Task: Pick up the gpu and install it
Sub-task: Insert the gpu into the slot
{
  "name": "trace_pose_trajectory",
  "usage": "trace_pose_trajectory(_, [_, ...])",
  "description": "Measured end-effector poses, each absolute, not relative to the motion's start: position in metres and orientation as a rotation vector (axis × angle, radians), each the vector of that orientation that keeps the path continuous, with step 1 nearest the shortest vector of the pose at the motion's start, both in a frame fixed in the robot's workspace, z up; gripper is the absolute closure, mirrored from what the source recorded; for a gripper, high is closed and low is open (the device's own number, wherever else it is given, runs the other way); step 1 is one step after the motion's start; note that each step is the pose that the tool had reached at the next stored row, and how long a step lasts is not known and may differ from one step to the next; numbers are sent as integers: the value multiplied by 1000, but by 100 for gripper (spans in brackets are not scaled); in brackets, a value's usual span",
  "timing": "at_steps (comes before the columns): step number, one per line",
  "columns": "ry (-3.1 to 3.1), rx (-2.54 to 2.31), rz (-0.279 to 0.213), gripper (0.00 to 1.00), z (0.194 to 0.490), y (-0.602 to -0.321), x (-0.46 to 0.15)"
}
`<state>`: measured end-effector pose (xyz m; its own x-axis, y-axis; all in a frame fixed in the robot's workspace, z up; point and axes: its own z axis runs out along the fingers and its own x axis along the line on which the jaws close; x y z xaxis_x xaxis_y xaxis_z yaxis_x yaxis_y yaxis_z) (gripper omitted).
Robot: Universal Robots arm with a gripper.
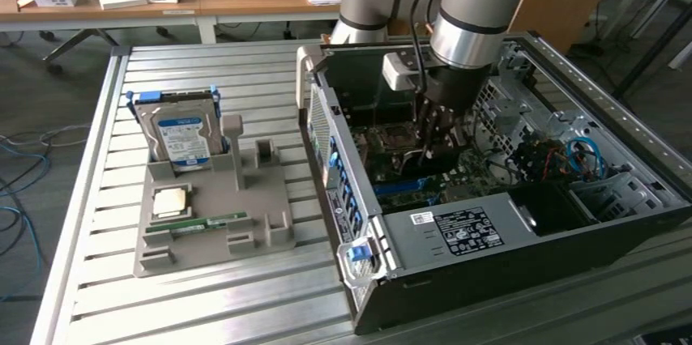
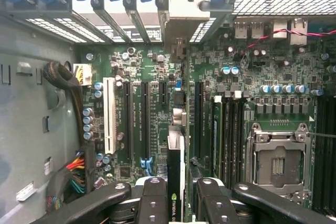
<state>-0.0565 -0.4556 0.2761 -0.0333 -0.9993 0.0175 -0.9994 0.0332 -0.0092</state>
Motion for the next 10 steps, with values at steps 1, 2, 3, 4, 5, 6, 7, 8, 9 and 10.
trace_pose_trajectory(1, [-2254, 2180, 30, 74, 276, -456, -57])
trace_pose_trajectory(2, [-2254, 2180, 29, 74, 276, -456, -57])
trace_pose_trajectory(3, [-2254, 2180, 30, 74, 276, -456, -58])
trace_pose_trajectory(4, [-2254, 2180, 30, 74, 276, -456, -59])
trace_pose_trajectory(5, [-2254, 2180, 31, 74, 276, -456, -60])
trace_pose_trajectory(6, [-2255, 2181, 32, 74, 276, -456, -60])
trace_pose_trajectory(7, [-2255, 2181, 32, 74, 276, -456, -61])
trace_pose_trajectory(8, [-2255, 2181, 32, 74, 276, -456, -61])
trace_pose_trajectory(9, [-2255, 2181, 32, 74, 276, -456, -61])
trace_pose_trajectory(10, [-2255, 2181, 32, 74, 276, -456, -61])
